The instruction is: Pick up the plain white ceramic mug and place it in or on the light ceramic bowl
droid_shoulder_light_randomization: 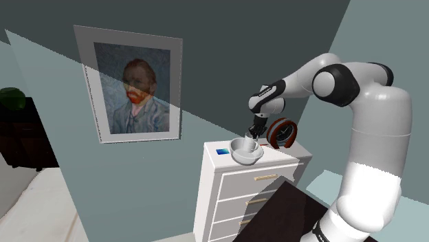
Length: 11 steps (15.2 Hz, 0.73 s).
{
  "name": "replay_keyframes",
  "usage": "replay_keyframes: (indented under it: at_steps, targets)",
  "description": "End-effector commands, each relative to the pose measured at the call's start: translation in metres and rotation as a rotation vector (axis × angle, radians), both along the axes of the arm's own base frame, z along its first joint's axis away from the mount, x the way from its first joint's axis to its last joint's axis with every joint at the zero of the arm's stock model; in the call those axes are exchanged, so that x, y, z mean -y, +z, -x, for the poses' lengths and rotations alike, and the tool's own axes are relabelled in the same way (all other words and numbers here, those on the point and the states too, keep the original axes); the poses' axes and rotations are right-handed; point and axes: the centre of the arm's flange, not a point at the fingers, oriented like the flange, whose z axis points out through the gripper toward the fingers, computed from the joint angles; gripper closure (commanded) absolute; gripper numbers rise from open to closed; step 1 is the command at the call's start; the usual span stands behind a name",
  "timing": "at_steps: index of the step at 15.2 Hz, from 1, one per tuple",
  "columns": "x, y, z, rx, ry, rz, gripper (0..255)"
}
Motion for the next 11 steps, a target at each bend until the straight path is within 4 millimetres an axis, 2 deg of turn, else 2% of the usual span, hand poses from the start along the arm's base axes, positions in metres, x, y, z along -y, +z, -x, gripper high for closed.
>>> replay_keyframes:
  at_steps: [1, 3, 4, 9, 11]
  targets:
    - [0.0, 0.0, 0.0, 0.0, 0.0, 0.0, 255]
    - [0.0, 0.0, 0.0, 0.0, 0.0, 0.0, 255]
    - [0.0, 0.0, 0.0, 0.0, 0.0, 0.0, 0]
    - [0.0, 0.0, 0.0, 0.0, 0.0, 0.0, 0]
    - [0.0, 0.026, -0.001, 0.0, 0.0, 0.0, 0]
